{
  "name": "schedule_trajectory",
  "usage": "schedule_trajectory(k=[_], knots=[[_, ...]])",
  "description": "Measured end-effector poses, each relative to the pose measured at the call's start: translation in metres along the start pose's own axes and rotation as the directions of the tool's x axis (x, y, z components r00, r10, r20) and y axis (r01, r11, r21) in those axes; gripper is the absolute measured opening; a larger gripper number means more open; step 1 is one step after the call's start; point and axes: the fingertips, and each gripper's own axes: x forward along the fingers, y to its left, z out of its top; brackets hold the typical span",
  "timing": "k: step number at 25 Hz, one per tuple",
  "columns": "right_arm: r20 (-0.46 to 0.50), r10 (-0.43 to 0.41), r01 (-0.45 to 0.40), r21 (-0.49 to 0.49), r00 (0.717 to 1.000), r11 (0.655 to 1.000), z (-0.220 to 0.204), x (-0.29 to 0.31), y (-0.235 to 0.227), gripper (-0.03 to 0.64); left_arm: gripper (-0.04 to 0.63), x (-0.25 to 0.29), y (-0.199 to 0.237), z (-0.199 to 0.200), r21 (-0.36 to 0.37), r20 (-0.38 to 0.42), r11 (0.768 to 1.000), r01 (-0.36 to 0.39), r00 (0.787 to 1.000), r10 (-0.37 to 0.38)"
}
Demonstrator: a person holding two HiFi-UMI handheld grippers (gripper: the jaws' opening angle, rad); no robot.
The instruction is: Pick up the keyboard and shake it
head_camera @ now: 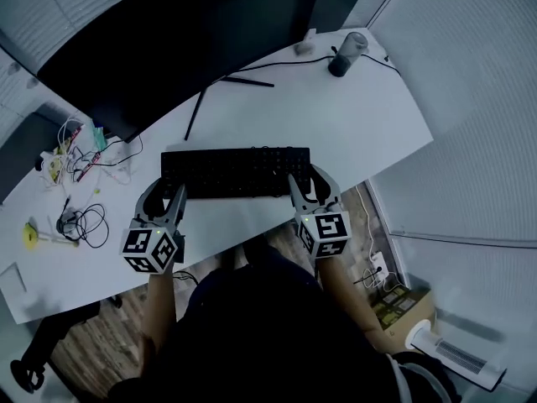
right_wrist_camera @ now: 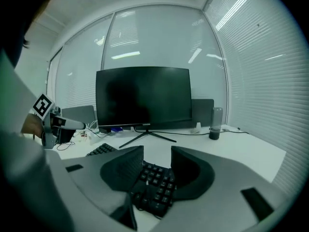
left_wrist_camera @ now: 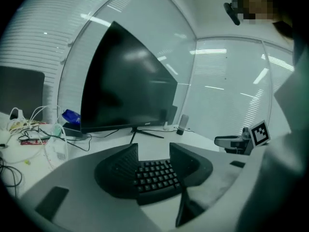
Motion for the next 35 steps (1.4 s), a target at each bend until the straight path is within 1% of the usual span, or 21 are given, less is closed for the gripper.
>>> schedule_trajectory(k=[2, 5, 9, 11, 14, 16, 18, 24, 28, 30, 33, 35], knots=[[-0.045, 0.017, -0.016, 0.007, 0.999, 1.0, -0.013, 0.016, -0.015, 0.178, 0.215, 0.014, 0.012, -0.011, -0.026, -0.04, 0.999, -0.03, 0.999, 0.029], [-0.122, 0.034, -0.032, 0.019, 0.992, 0.999, -0.034, 0.032, -0.032, 0.197, 0.225, 0.027, 0.029, -0.026, -0.043, -0.091, 0.996, -0.073, 0.993, 0.069], [-0.206, 0.044, -0.036, 0.042, 0.978, 0.998, -0.059, 0.049, -0.049, 0.225, 0.253, 0.043, 0.048, -0.044, -0.066, -0.159, 0.993, -0.093, 0.984, 0.082], [-0.246, 0.049, -0.033, 0.068, 0.968, 0.997, -0.069, 0.054, -0.055, 0.242, 0.275, 0.047, 0.057, -0.055, -0.068, -0.204, 0.993, -0.102, 0.975, 0.086], [-0.298, 0.062, -0.019, 0.145, 0.953, 0.989, -0.084, 0.057, -0.061, 0.262, 0.302, 0.051, 0.073, -0.071, -0.06, -0.275, 0.991, -0.117, 0.957, 0.096], [-0.324, 0.077, -0.014, 0.193, 0.943, 0.981, -0.09, 0.059, -0.063, 0.27, 0.311, 0.054, 0.08, -0.078, -0.065, -0.306, 0.991, -0.114, 0.948, 0.089], [-0.353, 0.089, -0.01, 0.221, 0.931, 0.975, -0.096, 0.06, -0.065, 0.279, 0.319, 0.056, 0.084, -0.084, -0.076, -0.336, 0.992, -0.101, 0.939, 0.069], [-0.425, 0.15, -0.024, 0.288, 0.893, 0.957, -0.109, 0.07, -0.065, 0.297, 0.341, 0.068, 0.093, -0.104, -0.092, -0.433, 0.994, -0.063, 0.901, 0.017], [-0.451, 0.175, -0.011, 0.342, 0.875, 0.94, -0.119, 0.077, -0.068, 0.305, 0.354, 0.075, 0.097, -0.115, -0.103, -0.484, 0.993, -0.064, 0.875, 0.006], [-0.48, 0.191, -0.008, 0.357, 0.856, 0.934, -0.125, 0.079, -0.068, 0.31, 0.362, 0.078, 0.097, -0.121, -0.12, -0.509, 0.991, -0.064, 0.861, -0.006], [-0.535, 0.214, -0.004, 0.367, 0.818, 0.93, -0.135, 0.079, -0.066, 0.314, 0.365, 0.08, 0.093, -0.126, -0.148, -0.533, 0.987, -0.057, 0.846, -0.031], [-0.55, 0.229, 0.006, 0.392, 0.804, 0.92, -0.138, 0.079, -0.066, 0.318, 0.368, 0.081, 0.092, -0.127, -0.146, -0.545, 0.988, -0.052, 0.838, -0.037]])
